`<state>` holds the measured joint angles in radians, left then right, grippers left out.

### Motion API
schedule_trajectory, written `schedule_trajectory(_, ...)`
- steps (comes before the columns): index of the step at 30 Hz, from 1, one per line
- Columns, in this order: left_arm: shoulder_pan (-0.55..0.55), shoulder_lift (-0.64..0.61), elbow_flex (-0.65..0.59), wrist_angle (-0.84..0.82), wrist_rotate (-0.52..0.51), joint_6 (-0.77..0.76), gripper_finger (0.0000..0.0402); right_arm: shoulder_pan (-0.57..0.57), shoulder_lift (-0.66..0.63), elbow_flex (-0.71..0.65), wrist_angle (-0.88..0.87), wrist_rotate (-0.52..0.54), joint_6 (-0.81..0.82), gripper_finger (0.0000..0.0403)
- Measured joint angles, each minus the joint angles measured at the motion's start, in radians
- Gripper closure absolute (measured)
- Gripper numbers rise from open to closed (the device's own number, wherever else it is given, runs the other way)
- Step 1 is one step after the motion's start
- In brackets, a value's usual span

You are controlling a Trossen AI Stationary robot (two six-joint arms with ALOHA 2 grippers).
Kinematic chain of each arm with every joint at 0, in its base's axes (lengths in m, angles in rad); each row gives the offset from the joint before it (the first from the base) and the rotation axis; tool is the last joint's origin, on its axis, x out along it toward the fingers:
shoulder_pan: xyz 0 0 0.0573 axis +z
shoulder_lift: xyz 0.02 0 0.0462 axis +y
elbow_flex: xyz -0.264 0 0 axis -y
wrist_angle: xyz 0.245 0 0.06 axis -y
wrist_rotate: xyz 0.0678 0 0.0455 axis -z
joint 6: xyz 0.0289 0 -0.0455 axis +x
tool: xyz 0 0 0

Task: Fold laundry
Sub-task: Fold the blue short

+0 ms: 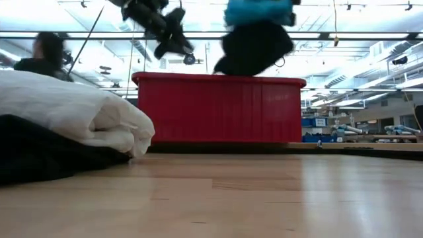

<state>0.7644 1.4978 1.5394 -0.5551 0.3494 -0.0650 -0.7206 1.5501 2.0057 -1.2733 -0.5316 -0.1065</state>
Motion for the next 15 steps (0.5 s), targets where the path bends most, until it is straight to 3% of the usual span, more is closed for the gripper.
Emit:
schedule_trajectory(2, -0.070, -0.030, 0.000, 0.052, -0.080, -0.028, 0.0260, 0.051, -0.033, -0.050, -0.076, 0.106, -0.002, 0.0357)
schedule_trajectory(5, -0.181, -0.063, 0.000, 0.122, -0.187, -0.064, 0.0260, 0.129, -0.124, -0.190, -0.056, 0.151, 0.049, 0.0357)
schedule_trajectory(11, -0.388, -0.059, 0.001, 0.107, -0.338, -0.164, 0.0260, 0.250, -0.373, -0.571, 0.203, 0.146, 0.230, 0.0357)
schedule_trajectory(15, -0.507, -0.031, 0.001, 0.066, -0.447, -0.237, 0.0260, 0.295, -0.515, -0.753, 0.373, 0.190, 0.353, 0.0357)
